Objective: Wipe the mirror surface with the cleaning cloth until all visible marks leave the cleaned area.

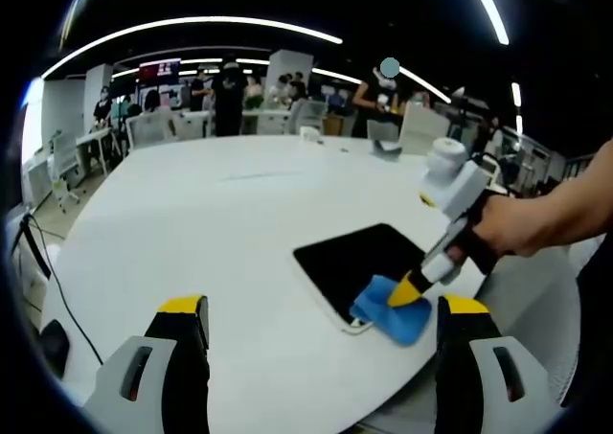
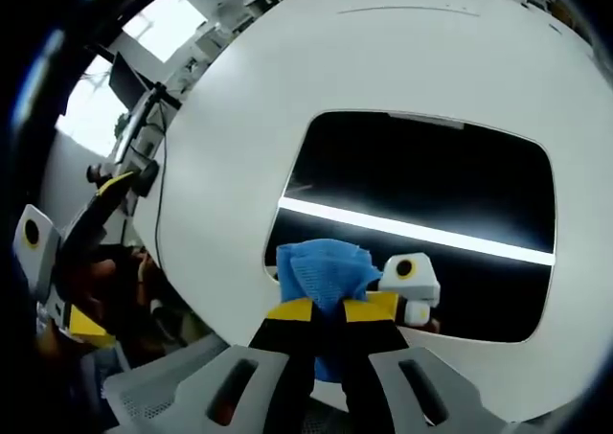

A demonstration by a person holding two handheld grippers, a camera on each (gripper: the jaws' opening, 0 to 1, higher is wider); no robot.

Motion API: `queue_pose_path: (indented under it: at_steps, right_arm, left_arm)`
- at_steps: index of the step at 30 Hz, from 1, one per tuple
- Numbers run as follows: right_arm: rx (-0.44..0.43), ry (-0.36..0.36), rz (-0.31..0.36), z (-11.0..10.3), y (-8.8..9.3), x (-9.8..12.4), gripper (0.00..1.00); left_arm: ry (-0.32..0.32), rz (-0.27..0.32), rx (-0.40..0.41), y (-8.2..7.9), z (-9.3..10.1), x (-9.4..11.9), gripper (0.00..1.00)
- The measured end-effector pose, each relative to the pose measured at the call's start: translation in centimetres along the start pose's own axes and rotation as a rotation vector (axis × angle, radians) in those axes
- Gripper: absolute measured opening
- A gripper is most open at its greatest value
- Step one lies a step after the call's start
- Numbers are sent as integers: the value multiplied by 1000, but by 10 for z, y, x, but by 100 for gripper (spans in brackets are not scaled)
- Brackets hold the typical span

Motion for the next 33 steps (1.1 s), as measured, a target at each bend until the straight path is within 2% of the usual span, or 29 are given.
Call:
queue_pose_path:
  at_steps: [33]
  right_arm:
    - [-31,4,4,19,7,9,4]
  left_arm:
    - [18,-6,-20,-5,7,-6,99]
Point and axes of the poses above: the point that each gripper's makers call its tool centre point, and the gripper's own axes: x roughly backward along the fingers, z roughly to its right, y roughly out of its underside, the point moved 3 cm from there along x, roughly backward along the fingers, and after that the axes turned 7 degrees about x, right-handed, at the moved point
